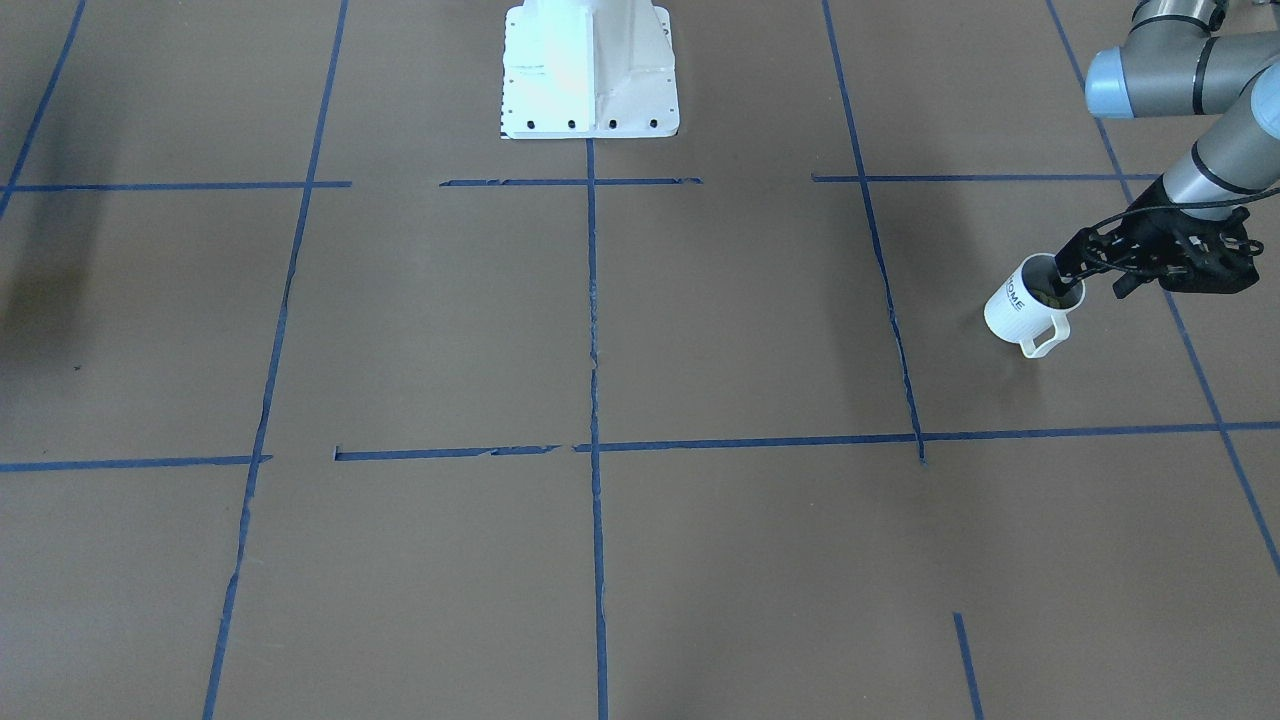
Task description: Left arm hands cup to right arm to dump lemon
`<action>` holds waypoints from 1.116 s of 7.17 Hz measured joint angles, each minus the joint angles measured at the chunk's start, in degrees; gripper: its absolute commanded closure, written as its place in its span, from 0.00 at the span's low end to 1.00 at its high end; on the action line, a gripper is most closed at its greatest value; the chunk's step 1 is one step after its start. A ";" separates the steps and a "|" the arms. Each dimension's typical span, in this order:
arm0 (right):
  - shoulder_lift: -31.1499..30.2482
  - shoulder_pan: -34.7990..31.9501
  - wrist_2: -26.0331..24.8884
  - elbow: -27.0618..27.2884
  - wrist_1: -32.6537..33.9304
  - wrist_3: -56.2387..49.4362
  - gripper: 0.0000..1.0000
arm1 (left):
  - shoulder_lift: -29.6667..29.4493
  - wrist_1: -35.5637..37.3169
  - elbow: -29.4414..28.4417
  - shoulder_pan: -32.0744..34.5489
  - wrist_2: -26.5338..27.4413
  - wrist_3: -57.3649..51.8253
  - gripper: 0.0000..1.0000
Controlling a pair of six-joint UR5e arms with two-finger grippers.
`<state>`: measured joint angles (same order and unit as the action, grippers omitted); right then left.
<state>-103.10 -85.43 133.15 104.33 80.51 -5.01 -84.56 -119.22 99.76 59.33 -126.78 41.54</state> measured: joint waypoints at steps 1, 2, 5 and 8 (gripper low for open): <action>0.00 0.00 0.00 -0.03 0.00 0.00 0.00 | -0.01 -0.01 0.01 -0.43 0.02 0.00 0.91; 0.00 0.00 0.00 -0.06 0.00 0.00 0.00 | -0.04 -0.07 0.08 -0.77 0.04 -0.06 0.93; 0.00 0.00 -0.02 -0.09 0.00 0.00 0.00 | -0.18 -0.09 1.44 -1.01 -0.24 -0.93 1.00; 0.78 0.00 -0.14 0.18 -0.11 -0.11 0.00 | -0.41 1.31 5.09 -0.31 -0.66 -1.19 1.00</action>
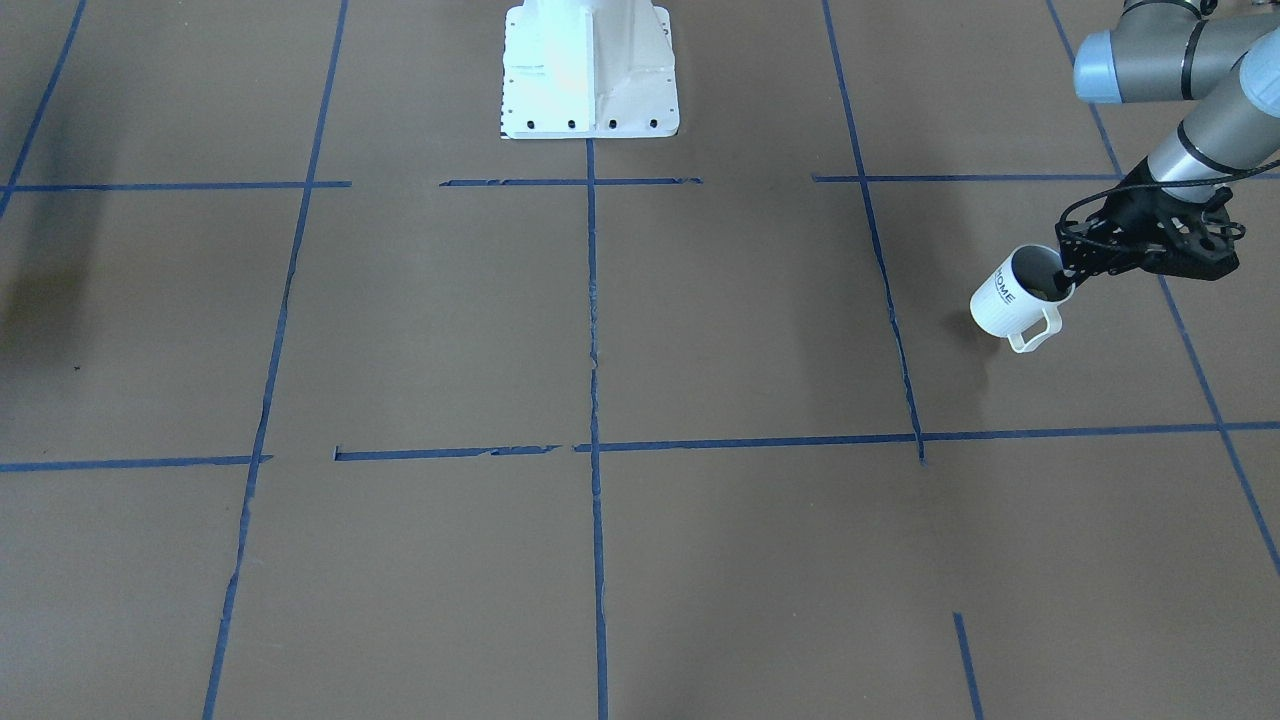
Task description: Left arm hands cup to right arm to dump lemon
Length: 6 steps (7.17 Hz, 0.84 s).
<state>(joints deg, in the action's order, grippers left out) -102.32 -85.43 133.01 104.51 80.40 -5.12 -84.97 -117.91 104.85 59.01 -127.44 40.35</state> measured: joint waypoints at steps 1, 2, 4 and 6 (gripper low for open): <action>1.04 0.08 0.04 0.22 0.00 0.04 0.01 | -0.80 2.47 1.32 0.31 0.03 -0.01 1.00; 2.57 0.32 0.21 0.30 0.04 0.13 0.02 | -2.84 7.19 3.53 0.37 0.21 -0.03 1.00; 4.98 1.49 0.79 0.24 -1.09 0.08 0.02 | -10.13 17.33 7.47 0.00 0.47 -0.07 1.00; 7.26 5.56 0.97 -0.39 -6.73 0.05 0.01 | -21.92 32.53 8.12 -0.64 0.45 0.28 1.00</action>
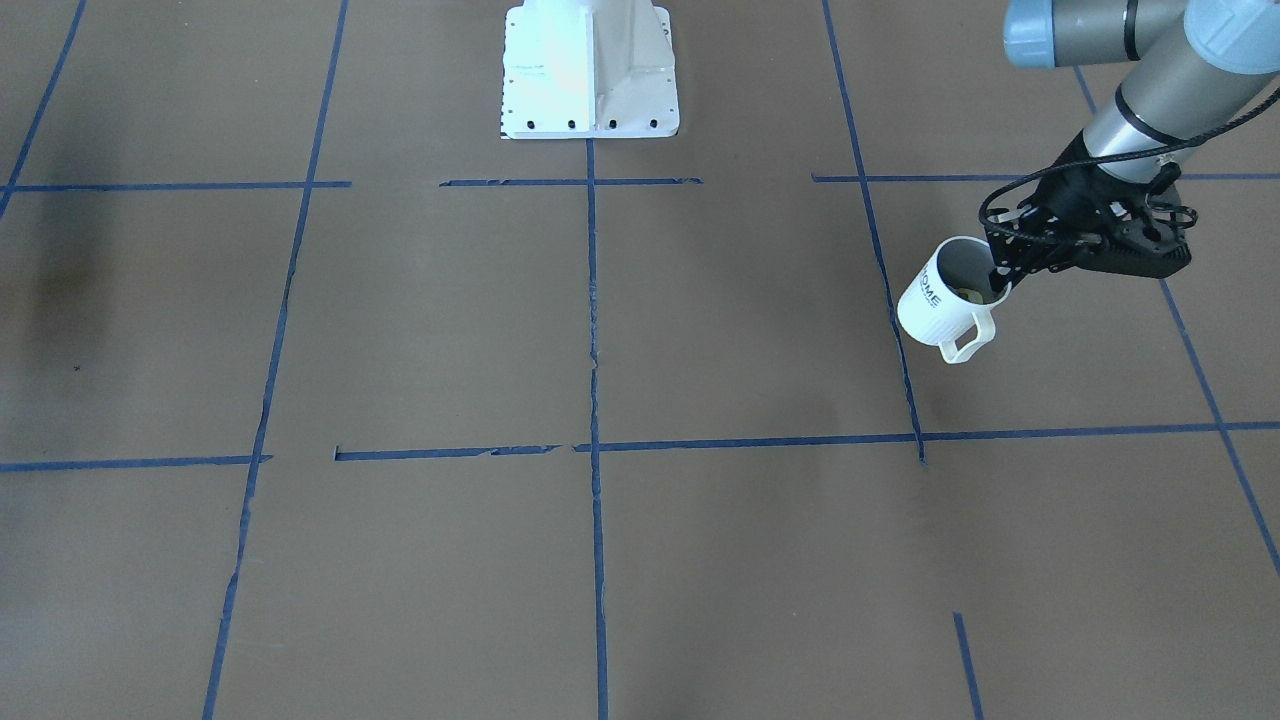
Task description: Left arm hands cup to right arm to dump lemon
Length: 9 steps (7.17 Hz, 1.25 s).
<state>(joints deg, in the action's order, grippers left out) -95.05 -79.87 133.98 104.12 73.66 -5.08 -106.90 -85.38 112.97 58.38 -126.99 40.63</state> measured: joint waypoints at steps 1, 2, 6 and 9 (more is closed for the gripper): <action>2.71 2.58 0.05 -0.72 -1.83 0.02 0.01 | -5.59 7.38 -0.30 -0.55 -0.09 0.39 1.00; 6.60 5.32 0.12 -1.86 -2.60 0.20 0.01 | -9.28 11.17 -1.04 -1.16 -0.29 1.67 1.00; 18.70 15.12 -1.68 -3.59 -7.18 8.72 0.04 | -19.49 12.42 -6.88 -5.38 -0.53 13.80 1.00; 22.61 29.07 -17.06 -3.63 -23.01 27.11 0.01 | -22.69 8.52 -10.06 -7.58 -0.54 21.53 1.00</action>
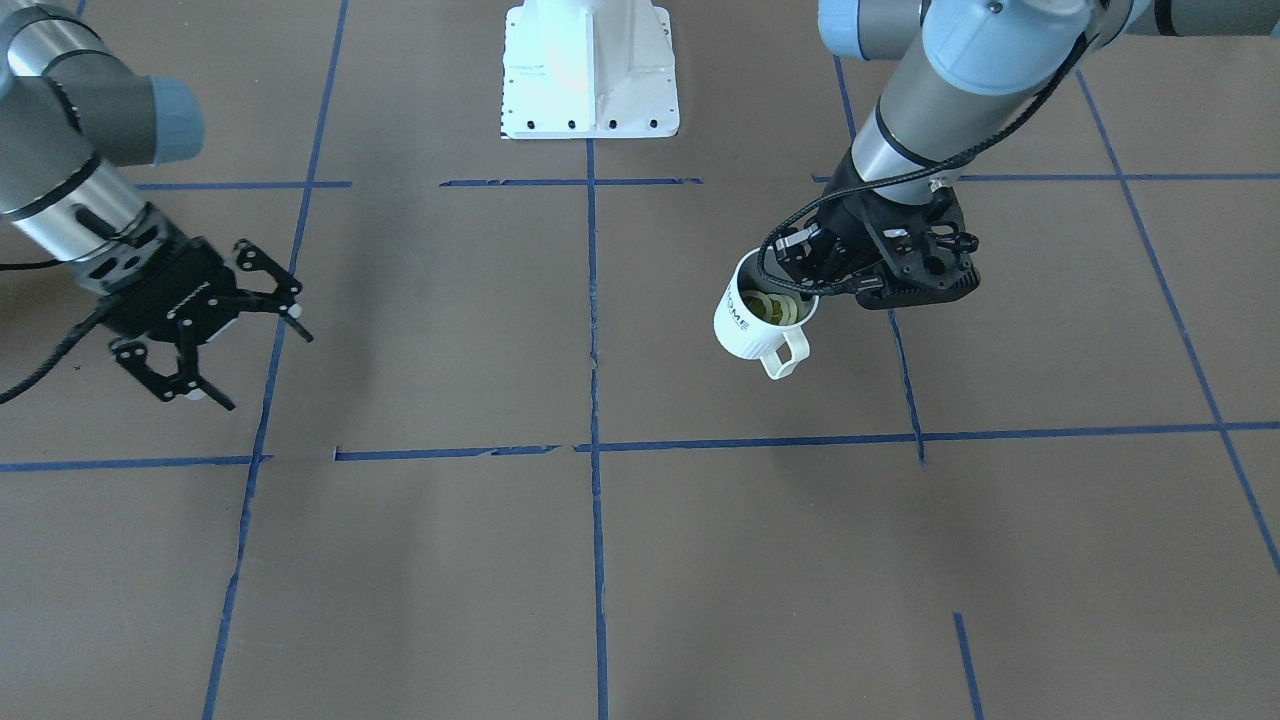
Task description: Left arm hands cup to right arm to dump lemon
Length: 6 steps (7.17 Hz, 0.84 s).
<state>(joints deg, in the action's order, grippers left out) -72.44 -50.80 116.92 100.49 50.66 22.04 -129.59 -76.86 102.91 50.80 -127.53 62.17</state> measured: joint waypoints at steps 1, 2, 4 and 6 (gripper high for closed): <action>1.94 5.04 -6.51 0.06 -3.03 3.74 0.01 | -1.42 -1.40 -1.74 -0.68 0.00 2.69 1.00; 4.10 9.30 -11.37 0.10 -5.07 5.86 0.01 | -2.41 -3.10 -3.15 -1.30 0.00 5.46 1.00; 8.11 15.00 -17.79 0.27 -6.23 7.01 0.01 | -3.99 -5.61 -5.27 -2.45 0.00 9.22 1.00; 10.80 20.64 -27.80 0.45 -6.33 7.11 0.01 | -5.39 -7.06 -6.31 -3.62 0.00 12.33 1.00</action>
<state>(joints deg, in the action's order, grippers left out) -61.65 -30.16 89.12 100.94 44.33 29.15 -134.98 -83.92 96.59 47.18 -127.53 74.50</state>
